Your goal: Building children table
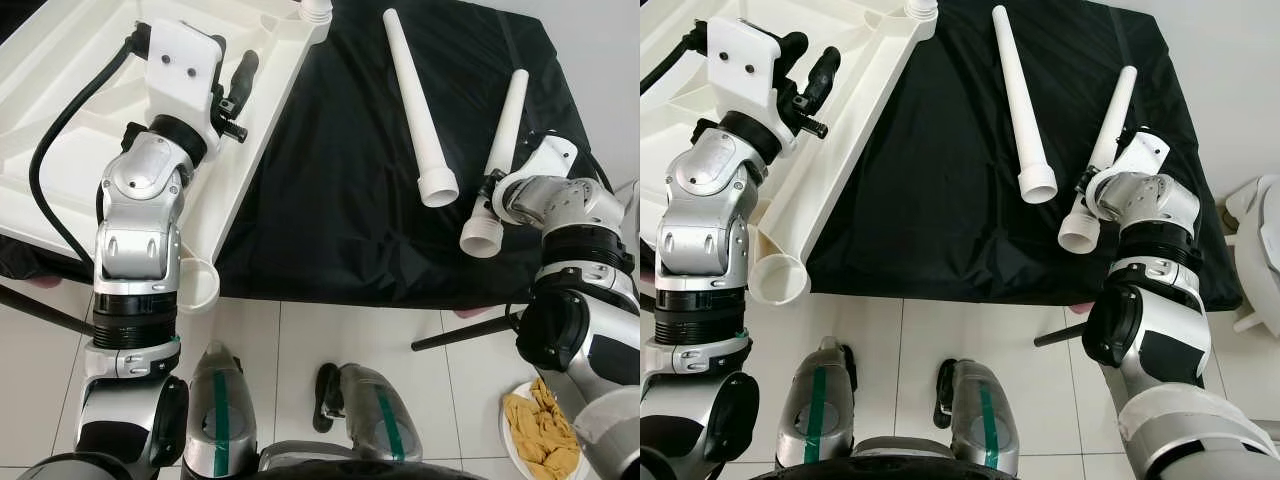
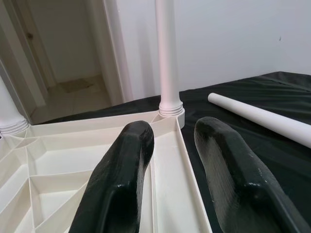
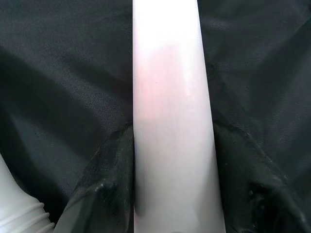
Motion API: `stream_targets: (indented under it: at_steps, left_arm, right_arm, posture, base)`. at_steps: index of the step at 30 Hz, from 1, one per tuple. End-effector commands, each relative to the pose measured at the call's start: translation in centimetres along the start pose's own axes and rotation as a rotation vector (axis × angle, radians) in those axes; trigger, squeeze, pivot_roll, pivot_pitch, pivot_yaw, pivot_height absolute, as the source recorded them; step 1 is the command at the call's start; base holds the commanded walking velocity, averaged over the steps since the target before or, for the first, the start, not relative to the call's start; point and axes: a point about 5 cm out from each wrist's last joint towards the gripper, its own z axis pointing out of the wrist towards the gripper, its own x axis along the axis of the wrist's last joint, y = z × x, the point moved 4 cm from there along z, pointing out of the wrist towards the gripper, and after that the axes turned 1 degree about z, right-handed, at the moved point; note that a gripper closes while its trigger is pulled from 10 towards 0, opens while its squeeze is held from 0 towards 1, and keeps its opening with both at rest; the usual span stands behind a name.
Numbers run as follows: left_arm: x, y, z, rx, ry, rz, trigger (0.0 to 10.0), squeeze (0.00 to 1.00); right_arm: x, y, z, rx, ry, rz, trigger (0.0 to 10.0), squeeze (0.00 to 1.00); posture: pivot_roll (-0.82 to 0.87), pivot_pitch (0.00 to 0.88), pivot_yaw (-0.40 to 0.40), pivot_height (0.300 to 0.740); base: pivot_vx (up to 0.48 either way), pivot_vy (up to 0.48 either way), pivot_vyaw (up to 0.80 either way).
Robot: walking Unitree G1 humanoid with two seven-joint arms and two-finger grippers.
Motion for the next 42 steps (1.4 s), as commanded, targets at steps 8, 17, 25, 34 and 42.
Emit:
stream_targets:
  at_steps: [8, 17, 25, 34, 42]
  left_arm:
    - [0.4, -0.6, 0.2, 0.076, -0.001, 0.009, 10.0, 0.0]
    - [0.6, -0.4, 0.9, 0.022, 0.008, 0.048, 10.0, 0.0]
    - [0.8, -0.8, 1.3, 0.001, 0.01, -0.027, 10.0, 0.0]
    - [0.3, -1.5, 1.9, -0.017, -0.015, -0.019, 10.0, 0.0]
    - [0.1, -1.2, 2.2, -0.029, -0.018, -0.049, 10.0, 0.0]
  right_arm:
    - [-0.8, 0.4, 0.4, -0.021, 0.022, 0.029, 4.6, 0.0]
    - [5.7, -2.4, -2.5, 0.117, 0.266, 0.063, 10.0, 0.0]
    - [9.1, -3.6, -4.6, 0.187, 0.351, 0.082, 10.0, 0.0]
    - [11.7, -5.3, -7.2, 0.328, 0.644, 0.001, 10.0, 0.0]
    - [10.5, -6.3, -8.0, 0.419, 0.764, -0.069, 10.0, 0.0]
  posture:
    - [0.06, 0.079, -0.102, 0.74]
    - [0.05, 0.076, -0.094, 0.74]
    - [0.05, 0.068, -0.09, 0.74]
    - [0.06, 0.037, -0.094, 0.74]
    - [0.06, 0.013, -0.082, 0.74]
  base:
    - [0.0, 0.0, 0.0]
    - [0.0, 0.0, 0.0]
    - [0.0, 0.0, 0.0]
    - [0.0, 0.0, 0.0]
    - [0.0, 0.0, 0.0]
